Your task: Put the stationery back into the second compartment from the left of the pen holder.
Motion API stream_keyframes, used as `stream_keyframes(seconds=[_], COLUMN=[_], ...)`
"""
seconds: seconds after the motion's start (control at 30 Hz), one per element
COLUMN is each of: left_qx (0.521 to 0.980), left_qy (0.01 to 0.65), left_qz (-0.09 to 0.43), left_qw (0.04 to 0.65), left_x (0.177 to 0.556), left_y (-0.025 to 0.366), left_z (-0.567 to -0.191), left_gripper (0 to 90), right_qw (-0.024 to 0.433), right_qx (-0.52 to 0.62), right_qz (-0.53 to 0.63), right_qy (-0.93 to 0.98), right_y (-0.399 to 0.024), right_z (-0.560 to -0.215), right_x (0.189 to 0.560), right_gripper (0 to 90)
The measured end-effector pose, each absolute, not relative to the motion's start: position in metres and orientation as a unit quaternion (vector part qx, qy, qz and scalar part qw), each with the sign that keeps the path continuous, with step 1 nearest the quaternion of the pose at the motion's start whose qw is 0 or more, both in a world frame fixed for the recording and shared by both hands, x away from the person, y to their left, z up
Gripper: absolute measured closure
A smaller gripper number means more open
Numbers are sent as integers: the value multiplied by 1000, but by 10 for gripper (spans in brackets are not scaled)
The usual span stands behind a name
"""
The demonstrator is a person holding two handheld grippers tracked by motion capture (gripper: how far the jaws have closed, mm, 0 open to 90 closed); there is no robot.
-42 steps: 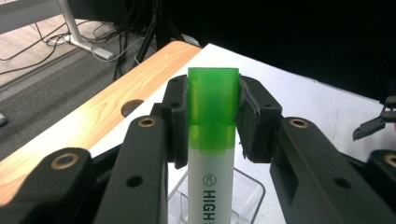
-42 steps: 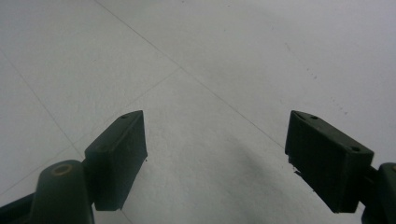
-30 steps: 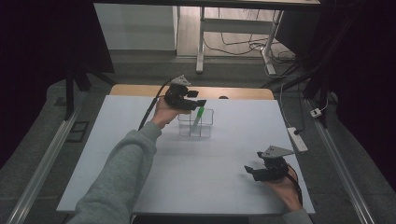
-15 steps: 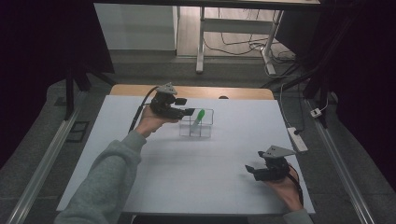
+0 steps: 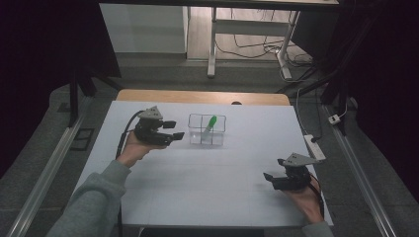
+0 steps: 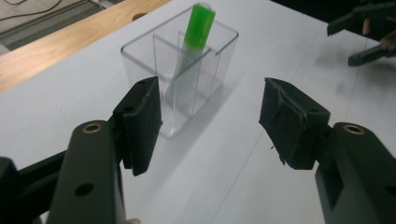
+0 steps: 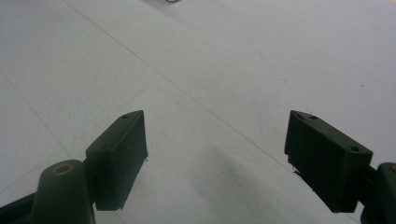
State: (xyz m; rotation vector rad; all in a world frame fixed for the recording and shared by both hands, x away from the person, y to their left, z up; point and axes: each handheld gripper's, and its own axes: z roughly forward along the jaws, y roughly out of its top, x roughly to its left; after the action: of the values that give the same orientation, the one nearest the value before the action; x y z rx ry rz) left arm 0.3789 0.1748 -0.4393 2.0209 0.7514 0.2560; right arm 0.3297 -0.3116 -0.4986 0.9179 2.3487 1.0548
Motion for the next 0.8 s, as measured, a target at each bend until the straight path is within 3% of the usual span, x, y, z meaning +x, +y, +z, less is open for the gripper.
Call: stream_keyframes(seconds=[0.8], left_qx=[821], left_qy=[348], left_qz=[111], left_qw=[439], left_x=[309], left_y=[222], left_z=[-489], left_gripper=[329], right_qw=[201], right_qx=[335], right_qz=[381], right_qy=[838], right_y=[-320], right_z=[-501], right_x=[332], right_gripper=[206])
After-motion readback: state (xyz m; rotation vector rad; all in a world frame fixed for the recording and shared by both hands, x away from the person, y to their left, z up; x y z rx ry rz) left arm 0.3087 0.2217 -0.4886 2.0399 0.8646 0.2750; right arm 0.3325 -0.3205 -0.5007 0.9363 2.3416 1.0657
